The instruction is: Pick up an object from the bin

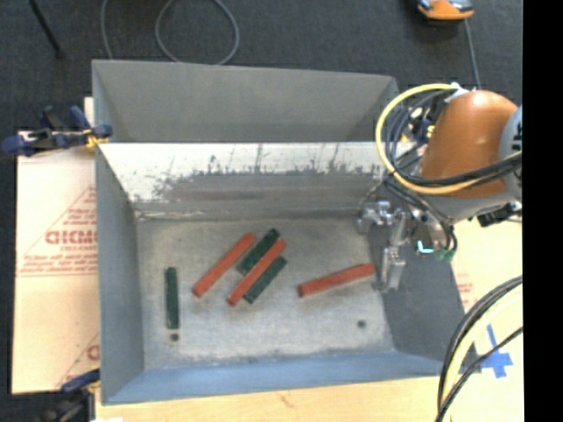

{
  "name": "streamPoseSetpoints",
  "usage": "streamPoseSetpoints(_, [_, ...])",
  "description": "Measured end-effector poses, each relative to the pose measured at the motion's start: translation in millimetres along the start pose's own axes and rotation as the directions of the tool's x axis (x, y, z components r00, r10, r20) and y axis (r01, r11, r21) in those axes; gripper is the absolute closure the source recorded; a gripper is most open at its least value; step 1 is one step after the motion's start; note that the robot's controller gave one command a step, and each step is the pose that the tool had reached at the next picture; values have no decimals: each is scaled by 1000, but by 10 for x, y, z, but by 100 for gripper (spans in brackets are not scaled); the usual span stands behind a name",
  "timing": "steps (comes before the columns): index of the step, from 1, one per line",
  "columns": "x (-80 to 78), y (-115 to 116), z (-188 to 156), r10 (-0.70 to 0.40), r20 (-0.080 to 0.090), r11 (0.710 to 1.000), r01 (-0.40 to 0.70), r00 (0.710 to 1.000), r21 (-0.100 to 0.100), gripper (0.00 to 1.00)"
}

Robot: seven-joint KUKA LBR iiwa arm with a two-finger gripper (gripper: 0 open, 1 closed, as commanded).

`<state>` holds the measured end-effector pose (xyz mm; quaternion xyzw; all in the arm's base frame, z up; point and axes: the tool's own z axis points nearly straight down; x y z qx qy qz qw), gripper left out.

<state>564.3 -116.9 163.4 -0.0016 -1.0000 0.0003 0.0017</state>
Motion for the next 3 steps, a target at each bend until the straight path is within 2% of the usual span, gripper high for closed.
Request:
streamPoseSetpoints(1, [368, 21, 966, -23, 2, 1000, 23, 1000, 0, 0])
streamPoseSetpoints(2, [338, 16, 924, -27, 10, 1000, 27, 1000, 2, 100])
streamPoseSetpoints(3, [519, 0, -444, -55, 13, 998, 55, 998, 3, 100])
